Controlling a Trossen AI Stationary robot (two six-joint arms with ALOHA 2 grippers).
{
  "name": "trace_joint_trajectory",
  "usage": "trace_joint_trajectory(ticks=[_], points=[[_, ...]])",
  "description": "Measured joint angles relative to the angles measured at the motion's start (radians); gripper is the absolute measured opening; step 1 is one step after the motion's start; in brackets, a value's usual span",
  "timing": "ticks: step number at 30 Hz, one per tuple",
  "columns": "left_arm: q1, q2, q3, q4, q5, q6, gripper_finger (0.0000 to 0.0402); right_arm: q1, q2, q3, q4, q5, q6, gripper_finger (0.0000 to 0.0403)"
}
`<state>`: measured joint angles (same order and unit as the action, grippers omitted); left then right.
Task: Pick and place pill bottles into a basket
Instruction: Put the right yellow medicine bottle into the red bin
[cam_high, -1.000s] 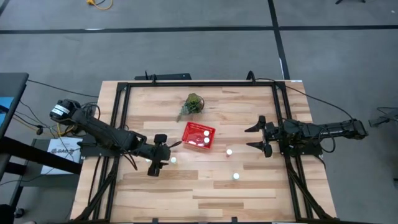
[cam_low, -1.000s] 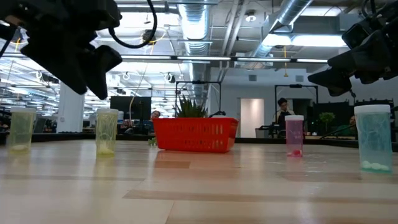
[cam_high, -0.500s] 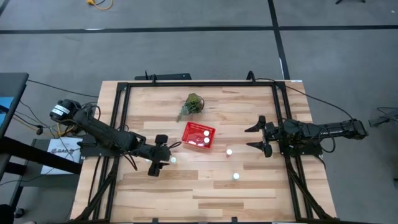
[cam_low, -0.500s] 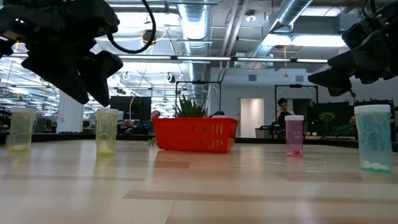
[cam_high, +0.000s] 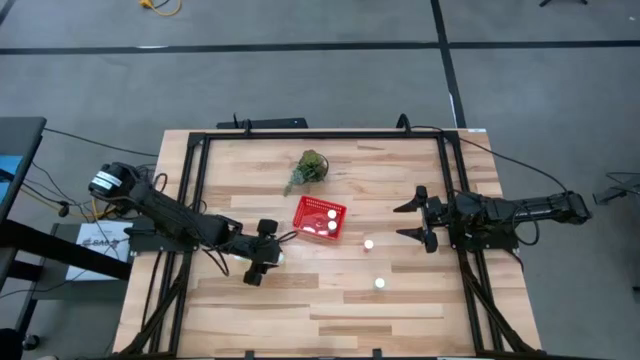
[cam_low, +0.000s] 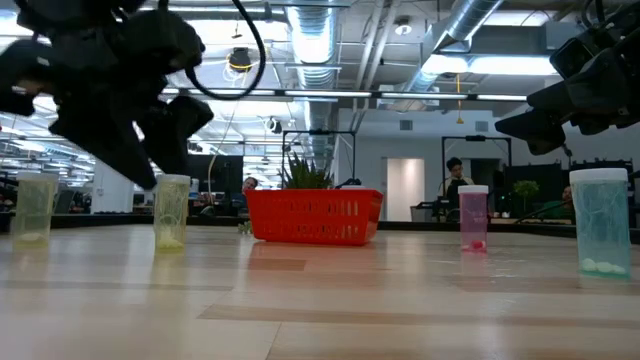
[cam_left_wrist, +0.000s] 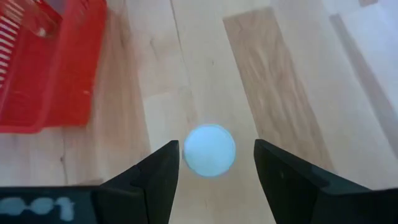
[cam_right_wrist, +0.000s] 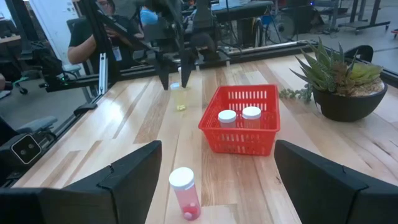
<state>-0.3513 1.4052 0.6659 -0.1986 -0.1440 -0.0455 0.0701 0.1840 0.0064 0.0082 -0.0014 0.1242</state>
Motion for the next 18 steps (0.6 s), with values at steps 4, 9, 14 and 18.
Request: trace_joint_trajectory(ticks=[4,9,14,18], points=[[0.008,0.042,0.000,0.020,0.006,0.002,0.0199,0.000,0.000,0.000,0.000,0.000,0.000,0.0306],[0.010,0.053,0.000,0.057,0.006,0.033,0.0199,0.000,0.000,0.000,0.000,0.000,0.000,0.0306],[0.023,0.053,0.000,0.067,0.006,0.038,0.0198,0.000,0.000,0.000,0.000,0.000,0.000,0.0306],[0.033,0.053,0.000,0.063,0.006,0.039,0.0177,0.000,0.000,0.000,0.000,0.000,0.000,0.0306]])
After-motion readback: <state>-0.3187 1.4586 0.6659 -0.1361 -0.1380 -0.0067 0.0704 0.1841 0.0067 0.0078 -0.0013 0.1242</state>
